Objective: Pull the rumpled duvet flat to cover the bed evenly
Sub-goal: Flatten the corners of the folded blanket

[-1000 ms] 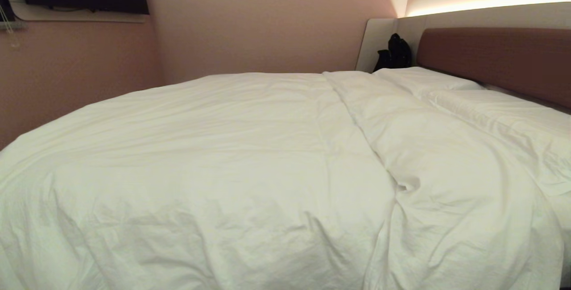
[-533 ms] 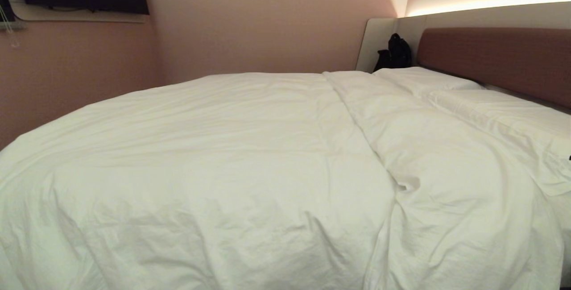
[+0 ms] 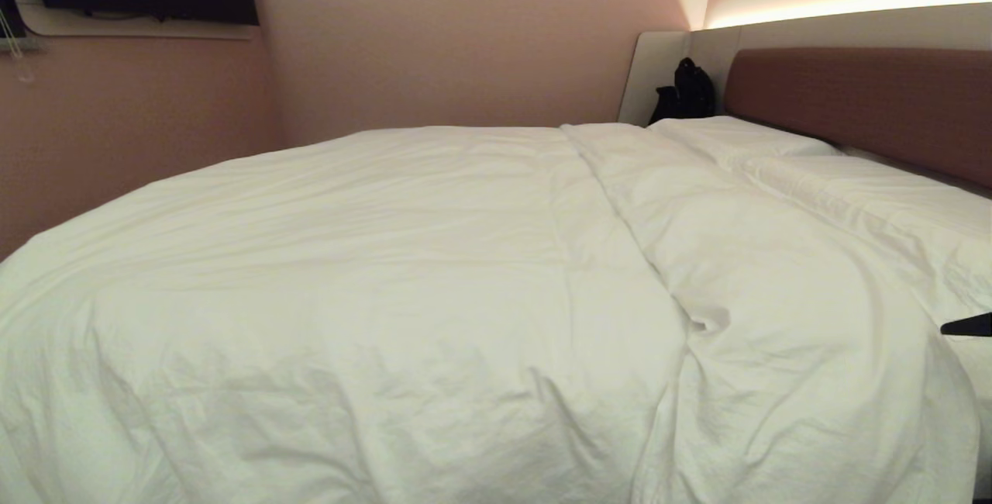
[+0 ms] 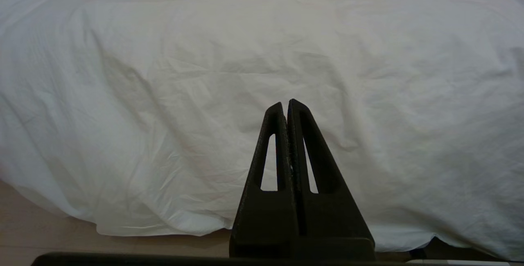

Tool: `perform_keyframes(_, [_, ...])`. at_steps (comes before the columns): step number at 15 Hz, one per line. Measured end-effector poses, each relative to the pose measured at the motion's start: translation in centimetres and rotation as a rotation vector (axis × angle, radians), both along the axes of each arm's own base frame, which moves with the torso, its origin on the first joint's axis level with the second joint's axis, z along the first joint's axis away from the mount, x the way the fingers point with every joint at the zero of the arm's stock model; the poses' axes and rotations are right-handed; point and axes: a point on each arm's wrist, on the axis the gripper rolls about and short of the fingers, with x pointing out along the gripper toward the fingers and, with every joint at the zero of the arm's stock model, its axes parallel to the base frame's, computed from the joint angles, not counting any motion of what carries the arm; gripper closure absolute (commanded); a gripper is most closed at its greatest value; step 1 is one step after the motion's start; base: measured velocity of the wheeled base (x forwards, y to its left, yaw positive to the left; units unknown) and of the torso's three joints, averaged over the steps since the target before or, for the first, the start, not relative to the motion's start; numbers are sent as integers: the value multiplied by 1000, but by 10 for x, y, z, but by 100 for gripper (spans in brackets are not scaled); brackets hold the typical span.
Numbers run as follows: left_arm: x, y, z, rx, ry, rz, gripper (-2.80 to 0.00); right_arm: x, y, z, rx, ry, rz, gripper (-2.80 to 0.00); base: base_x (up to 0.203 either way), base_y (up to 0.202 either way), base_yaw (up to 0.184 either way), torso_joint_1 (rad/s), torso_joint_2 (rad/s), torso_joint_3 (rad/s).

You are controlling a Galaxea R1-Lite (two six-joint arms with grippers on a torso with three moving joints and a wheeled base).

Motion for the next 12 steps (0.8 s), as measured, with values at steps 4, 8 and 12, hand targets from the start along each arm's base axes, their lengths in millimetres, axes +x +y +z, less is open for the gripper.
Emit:
perform_keyframes(4, [0, 0, 0, 0, 0, 0, 0, 1, 18, -6, 52, 102, 63, -280, 0, 0, 0, 0, 0, 0])
perform_keyframes(8, [0, 0, 0, 0, 0, 0, 0, 10, 34, -9, 91, 142, 121, -280, 0, 0, 0, 0, 0, 0])
perform_keyframes(12, [0, 0, 0, 0, 0, 0, 0, 28, 28, -17, 89, 145, 141, -280, 0, 0, 0, 0, 0, 0])
